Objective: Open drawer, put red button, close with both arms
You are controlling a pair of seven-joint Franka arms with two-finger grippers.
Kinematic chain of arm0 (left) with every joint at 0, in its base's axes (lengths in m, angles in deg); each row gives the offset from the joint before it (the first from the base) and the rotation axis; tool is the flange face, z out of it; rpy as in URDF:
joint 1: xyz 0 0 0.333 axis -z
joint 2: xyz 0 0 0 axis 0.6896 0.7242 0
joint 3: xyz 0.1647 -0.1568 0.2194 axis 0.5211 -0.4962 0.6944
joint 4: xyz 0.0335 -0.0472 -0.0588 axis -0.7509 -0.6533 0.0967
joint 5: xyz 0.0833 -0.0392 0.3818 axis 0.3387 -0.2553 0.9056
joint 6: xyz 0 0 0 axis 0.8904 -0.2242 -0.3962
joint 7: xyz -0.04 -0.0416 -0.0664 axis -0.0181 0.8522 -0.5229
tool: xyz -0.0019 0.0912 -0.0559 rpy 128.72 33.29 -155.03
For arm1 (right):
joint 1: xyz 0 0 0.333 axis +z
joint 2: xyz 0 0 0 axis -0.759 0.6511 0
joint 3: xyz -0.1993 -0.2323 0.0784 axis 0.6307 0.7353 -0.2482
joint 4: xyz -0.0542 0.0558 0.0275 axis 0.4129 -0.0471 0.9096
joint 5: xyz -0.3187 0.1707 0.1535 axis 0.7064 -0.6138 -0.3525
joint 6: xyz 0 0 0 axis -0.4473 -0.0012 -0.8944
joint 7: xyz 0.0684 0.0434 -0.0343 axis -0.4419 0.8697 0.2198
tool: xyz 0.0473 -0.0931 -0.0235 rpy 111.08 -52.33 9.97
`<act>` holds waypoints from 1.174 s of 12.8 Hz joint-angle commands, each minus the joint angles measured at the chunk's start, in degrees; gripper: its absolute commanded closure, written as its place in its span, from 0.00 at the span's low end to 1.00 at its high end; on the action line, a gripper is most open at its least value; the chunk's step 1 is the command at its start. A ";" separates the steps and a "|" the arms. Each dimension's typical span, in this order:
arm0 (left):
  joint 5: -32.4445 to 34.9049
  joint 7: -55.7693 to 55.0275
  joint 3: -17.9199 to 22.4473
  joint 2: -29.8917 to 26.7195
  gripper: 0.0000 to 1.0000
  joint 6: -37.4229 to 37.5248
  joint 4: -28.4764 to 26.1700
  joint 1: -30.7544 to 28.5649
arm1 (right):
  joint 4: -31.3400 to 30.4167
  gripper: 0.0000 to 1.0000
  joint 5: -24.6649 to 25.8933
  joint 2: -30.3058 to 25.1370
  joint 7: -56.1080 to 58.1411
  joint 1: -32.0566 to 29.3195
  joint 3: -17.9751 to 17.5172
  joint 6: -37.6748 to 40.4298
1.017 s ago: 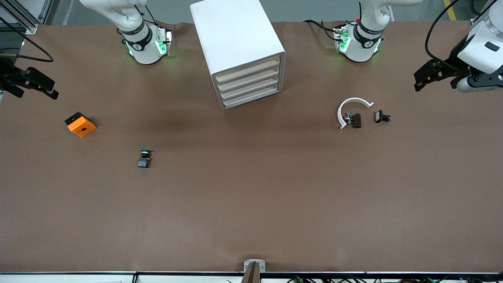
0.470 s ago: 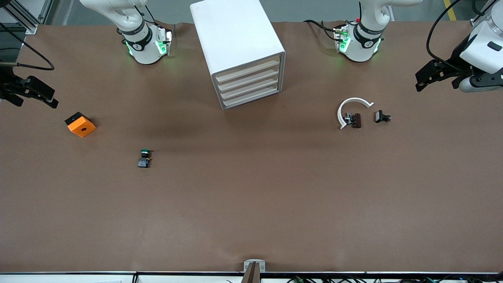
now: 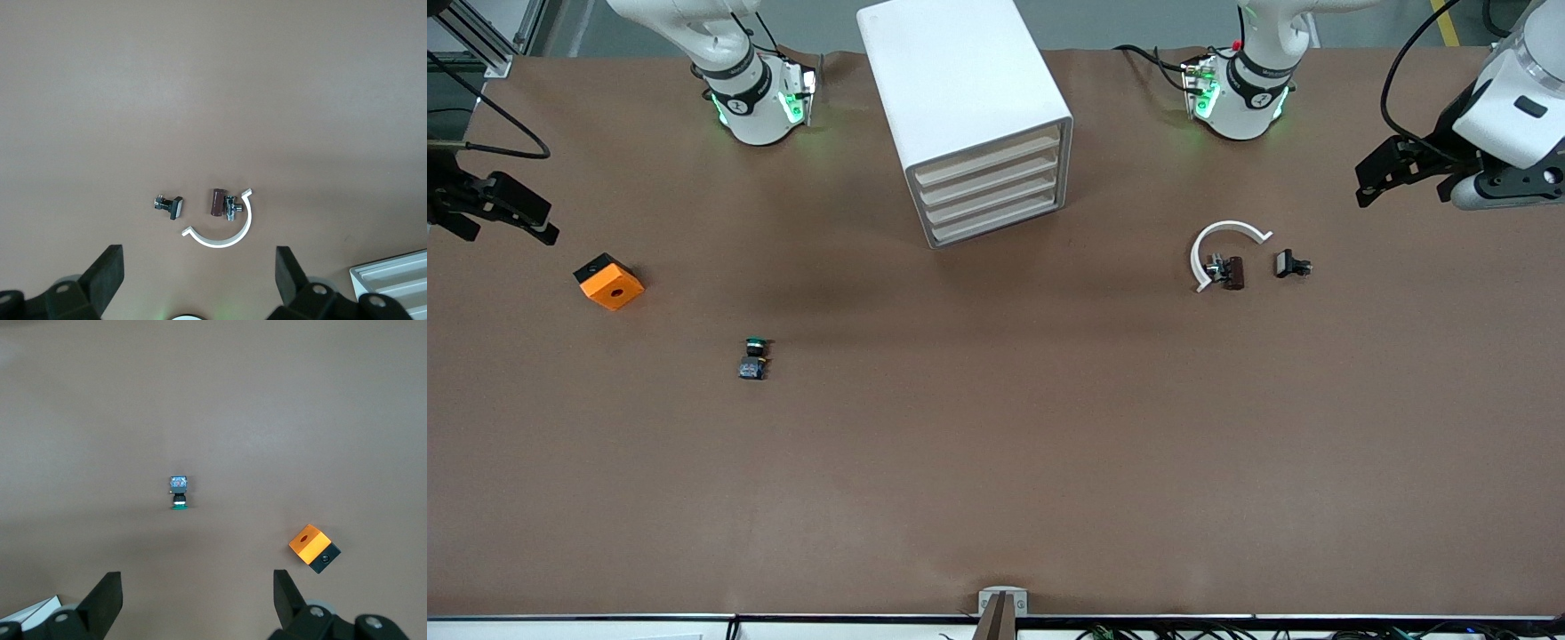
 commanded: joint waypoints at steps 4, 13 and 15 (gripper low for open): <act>-0.89 0.86 -1.07 -0.99 0.00 1.43 0.43 -1.74 | 1.30 0.00 0.69 0.62 0.23 -0.32 -0.47 0.23; -0.81 0.95 3.60 0.76 0.00 1.69 2.61 2.57 | 1.38 0.00 0.78 0.62 0.23 -0.32 -0.47 0.05; -0.81 0.86 3.60 1.82 0.00 2.13 3.94 2.75 | 1.38 0.00 0.78 0.62 0.23 -0.32 -0.47 0.05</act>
